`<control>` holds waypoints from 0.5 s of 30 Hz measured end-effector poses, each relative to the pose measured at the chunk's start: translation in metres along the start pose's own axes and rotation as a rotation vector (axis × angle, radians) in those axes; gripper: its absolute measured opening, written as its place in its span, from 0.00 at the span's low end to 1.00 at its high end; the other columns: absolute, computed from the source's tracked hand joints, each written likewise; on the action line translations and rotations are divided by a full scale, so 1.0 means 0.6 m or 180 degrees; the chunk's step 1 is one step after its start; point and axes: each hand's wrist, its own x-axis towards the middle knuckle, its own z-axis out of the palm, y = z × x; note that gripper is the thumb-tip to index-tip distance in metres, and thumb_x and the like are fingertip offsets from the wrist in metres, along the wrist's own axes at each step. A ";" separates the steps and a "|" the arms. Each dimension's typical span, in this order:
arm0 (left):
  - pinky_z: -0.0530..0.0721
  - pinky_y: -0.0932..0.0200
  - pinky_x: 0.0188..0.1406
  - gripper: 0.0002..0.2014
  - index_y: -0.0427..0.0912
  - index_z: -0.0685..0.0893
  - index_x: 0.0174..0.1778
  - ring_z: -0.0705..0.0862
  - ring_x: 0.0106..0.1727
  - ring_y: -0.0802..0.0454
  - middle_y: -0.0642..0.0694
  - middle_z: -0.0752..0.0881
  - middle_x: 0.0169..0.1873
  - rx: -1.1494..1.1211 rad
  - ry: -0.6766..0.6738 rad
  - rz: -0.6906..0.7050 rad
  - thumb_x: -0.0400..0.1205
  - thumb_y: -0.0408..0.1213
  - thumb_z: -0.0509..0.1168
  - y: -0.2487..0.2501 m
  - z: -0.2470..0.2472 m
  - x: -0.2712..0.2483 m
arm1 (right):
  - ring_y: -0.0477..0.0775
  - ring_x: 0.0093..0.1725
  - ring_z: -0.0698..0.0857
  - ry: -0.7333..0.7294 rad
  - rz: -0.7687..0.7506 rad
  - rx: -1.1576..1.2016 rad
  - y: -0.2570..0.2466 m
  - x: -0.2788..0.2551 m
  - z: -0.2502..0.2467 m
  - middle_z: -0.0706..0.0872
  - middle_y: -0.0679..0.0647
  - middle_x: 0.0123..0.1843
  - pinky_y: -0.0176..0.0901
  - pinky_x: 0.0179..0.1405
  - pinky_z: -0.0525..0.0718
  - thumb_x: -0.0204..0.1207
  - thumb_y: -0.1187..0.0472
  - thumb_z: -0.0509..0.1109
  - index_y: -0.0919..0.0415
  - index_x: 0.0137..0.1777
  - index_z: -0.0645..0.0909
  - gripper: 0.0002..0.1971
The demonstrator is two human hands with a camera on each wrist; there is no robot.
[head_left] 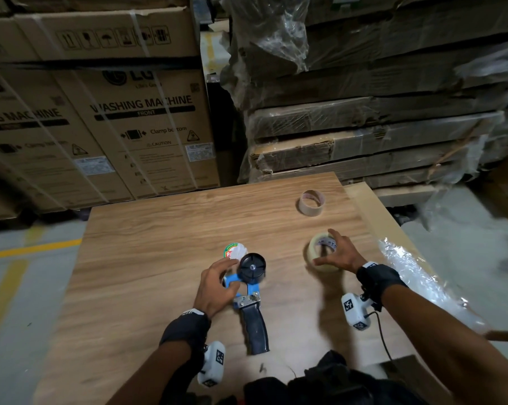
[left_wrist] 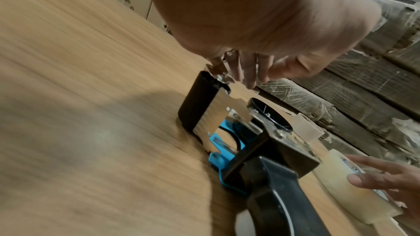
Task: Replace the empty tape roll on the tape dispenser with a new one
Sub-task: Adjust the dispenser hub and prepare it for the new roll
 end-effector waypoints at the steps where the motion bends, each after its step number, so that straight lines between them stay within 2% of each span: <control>1: 0.80 0.71 0.58 0.28 0.44 0.89 0.61 0.85 0.48 0.56 0.52 0.89 0.59 -0.0003 0.0006 0.0018 0.63 0.37 0.66 -0.004 -0.005 -0.004 | 0.71 0.77 0.72 0.0046 0.0044 -0.0039 -0.003 -0.006 0.006 0.69 0.68 0.79 0.60 0.77 0.75 0.57 0.49 0.91 0.55 0.88 0.58 0.62; 3: 0.79 0.74 0.57 0.27 0.43 0.90 0.60 0.86 0.49 0.57 0.52 0.89 0.55 0.0002 0.0056 0.0052 0.63 0.35 0.66 -0.009 -0.015 -0.013 | 0.73 0.80 0.68 0.0174 0.0115 -0.0293 -0.013 -0.022 0.016 0.64 0.69 0.82 0.63 0.79 0.72 0.60 0.44 0.89 0.54 0.89 0.56 0.62; 5: 0.77 0.77 0.60 0.27 0.43 0.90 0.60 0.87 0.54 0.57 0.51 0.89 0.57 -0.0030 0.0125 0.0008 0.63 0.35 0.67 -0.013 -0.025 -0.022 | 0.73 0.84 0.62 0.0361 0.0041 -0.0626 -0.031 -0.045 0.026 0.60 0.69 0.85 0.66 0.81 0.67 0.61 0.40 0.86 0.54 0.89 0.56 0.61; 7: 0.74 0.80 0.63 0.26 0.43 0.90 0.60 0.86 0.59 0.58 0.51 0.89 0.59 -0.0047 0.0167 -0.0036 0.64 0.35 0.67 -0.019 -0.033 -0.030 | 0.72 0.85 0.60 0.0582 -0.0264 -0.0789 -0.050 -0.072 0.042 0.61 0.70 0.85 0.67 0.83 0.63 0.62 0.38 0.84 0.56 0.88 0.60 0.58; 9: 0.77 0.75 0.64 0.25 0.42 0.90 0.59 0.86 0.58 0.59 0.53 0.90 0.57 -0.0083 0.0233 -0.0042 0.64 0.35 0.68 -0.021 -0.039 -0.042 | 0.71 0.83 0.63 0.0691 -0.0678 -0.0736 -0.072 -0.102 0.065 0.66 0.69 0.83 0.65 0.82 0.63 0.65 0.39 0.82 0.57 0.85 0.66 0.51; 10: 0.80 0.70 0.64 0.25 0.42 0.90 0.59 0.86 0.58 0.61 0.55 0.89 0.56 -0.0126 0.0281 -0.0035 0.65 0.35 0.68 -0.023 -0.041 -0.047 | 0.70 0.81 0.67 0.0651 -0.0869 -0.0673 -0.084 -0.118 0.079 0.70 0.68 0.80 0.62 0.81 0.65 0.67 0.41 0.82 0.58 0.82 0.70 0.46; 12: 0.81 0.64 0.66 0.26 0.43 0.89 0.61 0.85 0.59 0.65 0.58 0.88 0.58 -0.0225 0.0297 -0.0023 0.65 0.37 0.68 -0.027 -0.045 -0.058 | 0.64 0.73 0.76 0.0493 -0.1112 -0.0403 -0.108 -0.152 0.110 0.80 0.64 0.71 0.48 0.75 0.71 0.70 0.46 0.82 0.60 0.75 0.79 0.35; 14: 0.79 0.64 0.68 0.28 0.45 0.88 0.64 0.84 0.63 0.64 0.58 0.87 0.61 -0.0298 0.0261 -0.0027 0.65 0.38 0.68 -0.036 -0.046 -0.067 | 0.54 0.61 0.84 0.0224 -0.1083 0.0003 -0.125 -0.183 0.141 0.85 0.55 0.59 0.34 0.61 0.76 0.72 0.48 0.82 0.61 0.66 0.86 0.26; 15: 0.79 0.62 0.69 0.28 0.45 0.87 0.65 0.84 0.65 0.62 0.56 0.86 0.63 -0.0333 0.0258 -0.0056 0.66 0.37 0.69 -0.040 -0.047 -0.071 | 0.51 0.55 0.86 0.0037 -0.1002 0.0189 -0.128 -0.196 0.158 0.87 0.53 0.55 0.33 0.56 0.78 0.73 0.48 0.81 0.60 0.62 0.87 0.22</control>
